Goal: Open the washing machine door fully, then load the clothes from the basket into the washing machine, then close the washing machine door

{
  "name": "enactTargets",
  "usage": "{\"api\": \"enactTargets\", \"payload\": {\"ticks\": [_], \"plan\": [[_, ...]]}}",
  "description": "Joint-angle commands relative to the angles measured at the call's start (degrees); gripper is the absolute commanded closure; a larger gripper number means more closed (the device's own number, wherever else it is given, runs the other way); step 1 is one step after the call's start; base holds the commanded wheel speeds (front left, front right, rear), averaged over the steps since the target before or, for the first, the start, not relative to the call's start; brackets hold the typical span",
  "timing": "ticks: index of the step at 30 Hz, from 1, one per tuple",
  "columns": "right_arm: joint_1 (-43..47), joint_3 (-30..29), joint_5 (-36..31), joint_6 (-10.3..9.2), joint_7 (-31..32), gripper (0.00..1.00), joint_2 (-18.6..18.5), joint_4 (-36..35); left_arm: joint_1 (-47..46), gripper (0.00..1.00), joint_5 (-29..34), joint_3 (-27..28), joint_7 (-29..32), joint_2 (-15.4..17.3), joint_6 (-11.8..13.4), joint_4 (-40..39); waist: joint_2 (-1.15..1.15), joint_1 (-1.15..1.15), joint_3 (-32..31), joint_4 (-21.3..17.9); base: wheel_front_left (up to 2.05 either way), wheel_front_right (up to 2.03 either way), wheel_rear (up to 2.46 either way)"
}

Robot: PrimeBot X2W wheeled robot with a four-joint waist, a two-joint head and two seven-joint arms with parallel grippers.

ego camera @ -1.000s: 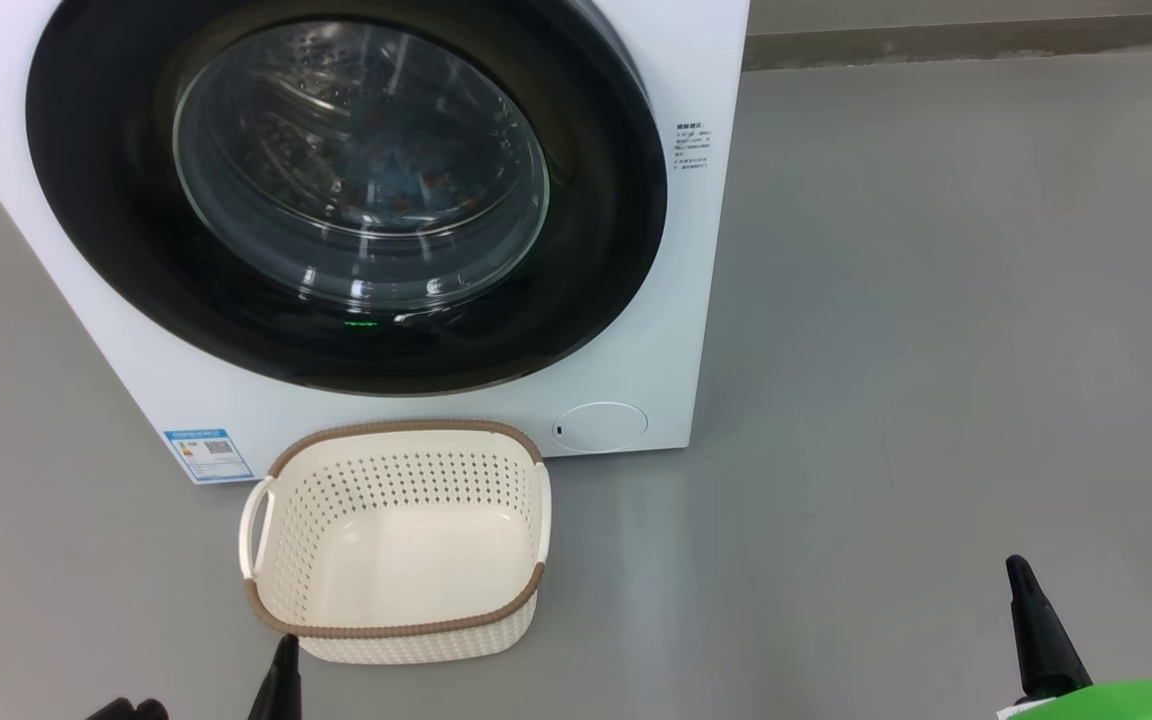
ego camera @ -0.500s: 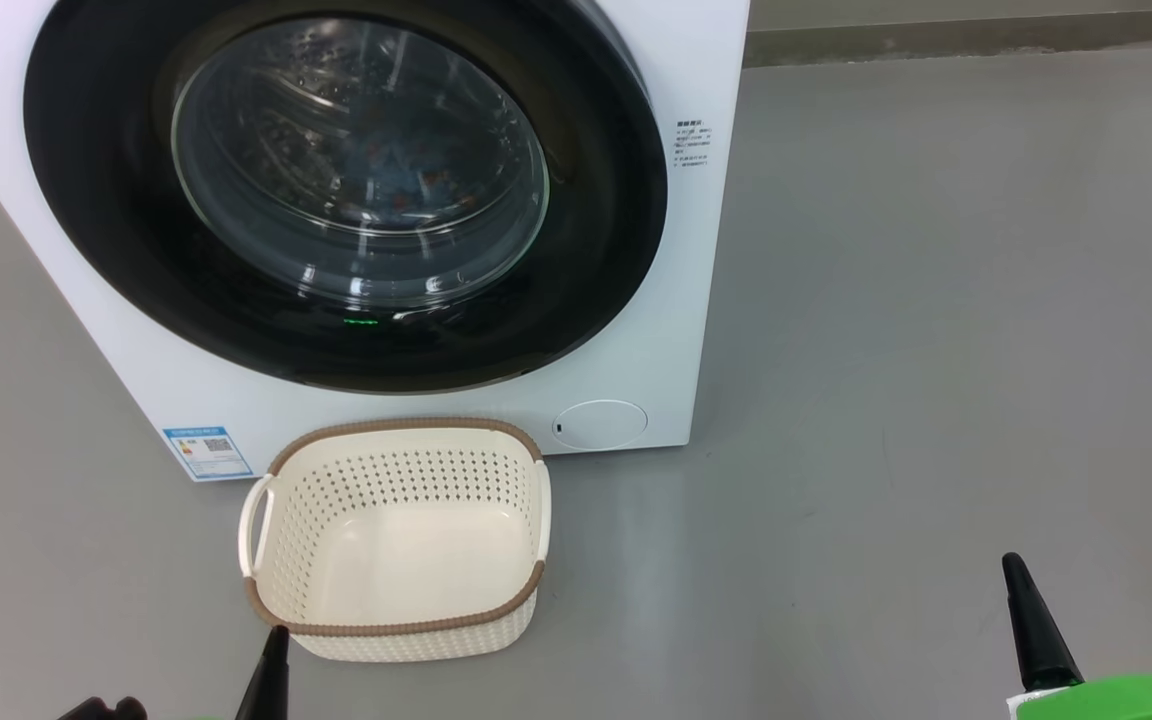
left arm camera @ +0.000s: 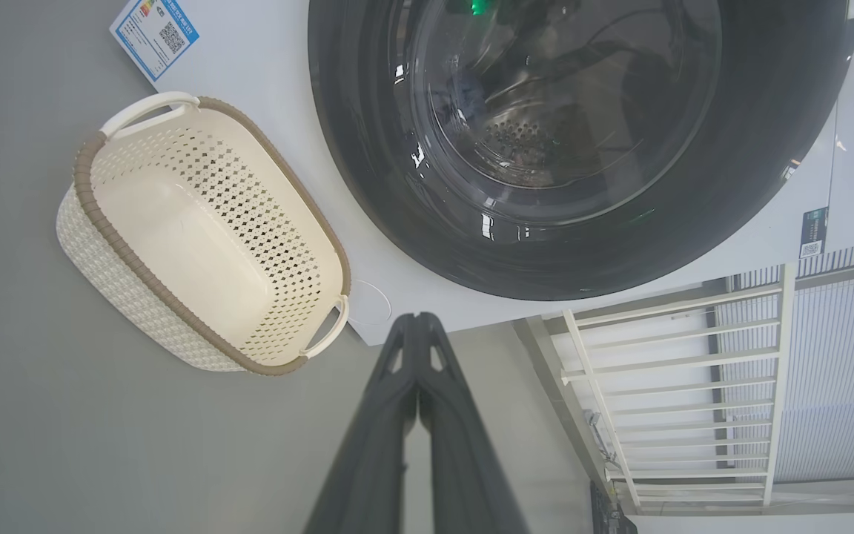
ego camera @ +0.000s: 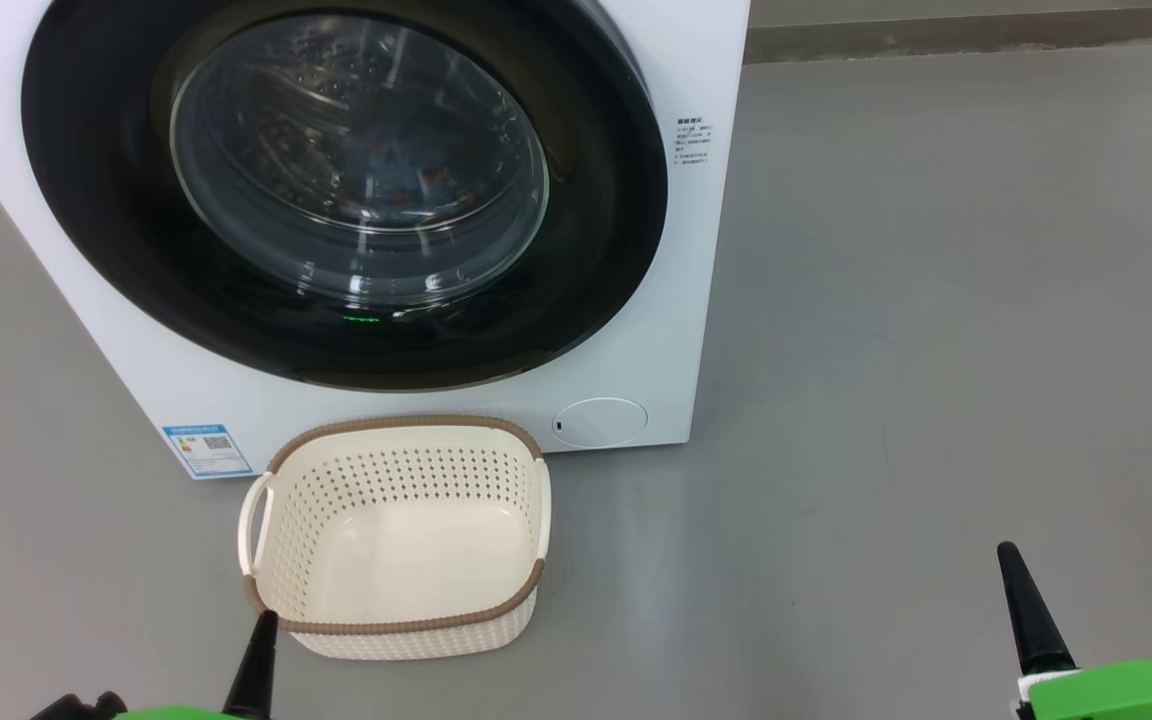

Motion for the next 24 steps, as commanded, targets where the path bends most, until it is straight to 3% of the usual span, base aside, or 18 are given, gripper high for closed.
{"api": "enactTargets", "payload": {"ticks": [1,24], "plan": [[-3.0,0.9,2.2,-0.24,0.5,1.0,-0.3,-1.2,-2.9,1.0,-1.8,2.0,0.3,1.1,-0.8,-1.0,0.0,-0.01,0.0,0.0,0.0,0.0,0.0],[-5.0,1.1,16.3,-0.31,4.2,1.0,0.0,0.3,-4.6,1.0,-13.8,5.5,4.1,1.2,-2.4,-0.8,0.0,-0.01,0.3,0.0,0.0,0.0,0.0]]}}
